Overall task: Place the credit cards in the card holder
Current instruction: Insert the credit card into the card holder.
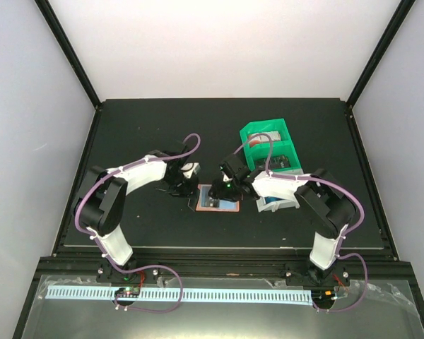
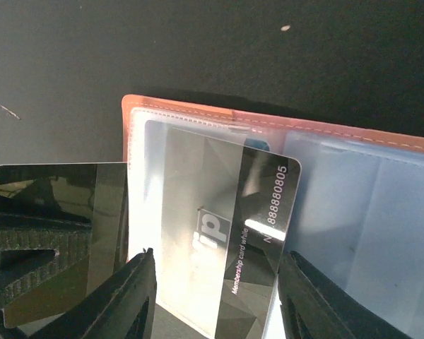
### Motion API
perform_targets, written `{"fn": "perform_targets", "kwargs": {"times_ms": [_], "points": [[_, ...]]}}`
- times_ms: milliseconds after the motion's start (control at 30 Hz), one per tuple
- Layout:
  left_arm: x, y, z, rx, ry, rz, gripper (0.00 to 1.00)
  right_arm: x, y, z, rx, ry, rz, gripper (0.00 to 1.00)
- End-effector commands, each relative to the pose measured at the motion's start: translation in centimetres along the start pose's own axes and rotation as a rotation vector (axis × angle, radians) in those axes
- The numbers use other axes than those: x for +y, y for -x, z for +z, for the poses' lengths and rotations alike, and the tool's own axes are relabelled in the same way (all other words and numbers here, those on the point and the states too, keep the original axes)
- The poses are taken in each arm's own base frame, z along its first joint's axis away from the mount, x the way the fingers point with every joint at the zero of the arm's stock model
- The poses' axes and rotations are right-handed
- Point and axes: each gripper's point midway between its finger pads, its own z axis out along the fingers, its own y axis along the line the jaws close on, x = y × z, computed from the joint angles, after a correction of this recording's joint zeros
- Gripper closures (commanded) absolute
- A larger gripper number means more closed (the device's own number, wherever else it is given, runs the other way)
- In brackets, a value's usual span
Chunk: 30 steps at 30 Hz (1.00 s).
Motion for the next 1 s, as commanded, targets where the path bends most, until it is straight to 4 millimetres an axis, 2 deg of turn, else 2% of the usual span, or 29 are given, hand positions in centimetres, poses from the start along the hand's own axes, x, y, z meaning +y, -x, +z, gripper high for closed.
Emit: {"fn": "perform_targets", "kwargs": {"times_ms": [0, 233, 467, 600, 667, 833, 967], "points": [[-0.2, -0.2, 0.4, 0.007, 0.004, 0.016, 0.98, 1.8, -0.1, 0.8, 0.025, 0.062, -0.030, 0.51], [0.1, -0.5, 0.7, 0.012, 0.017, 0.001, 0.98, 3.9, -0.4, 1.3, 0.060, 0.167, -0.015, 0.51], [0.9, -0.3, -0.3, -0.035, 0.075, -0.017, 0.98, 3.6, 0.3, 0.1, 0.008, 0.129, -0.039, 0.50], [1.5, 0.1, -2.1, -0.103, 0.137, -0.035, 0.98, 2.1, 0.8, -0.5, -0.033, 0.039, -0.051, 0.49], [1.7, 0.4, -3.1, -0.149, 0.157, -0.041, 0.98, 1.9, 0.8, -1.2, -0.038, 0.023, -0.070, 0.49], [-0.3, 1.3, -6.3, -0.262, 0.093, -0.028, 0.98, 4.4, 1.6, -4.4, -0.080, 0.079, -0.166, 0.40], [-1.8, 2.0, -10.3, -0.409, 0.050, -0.004, 0.98, 6.7, 1.8, -7.5, -0.115, 0.164, -0.232, 0.36]]}}
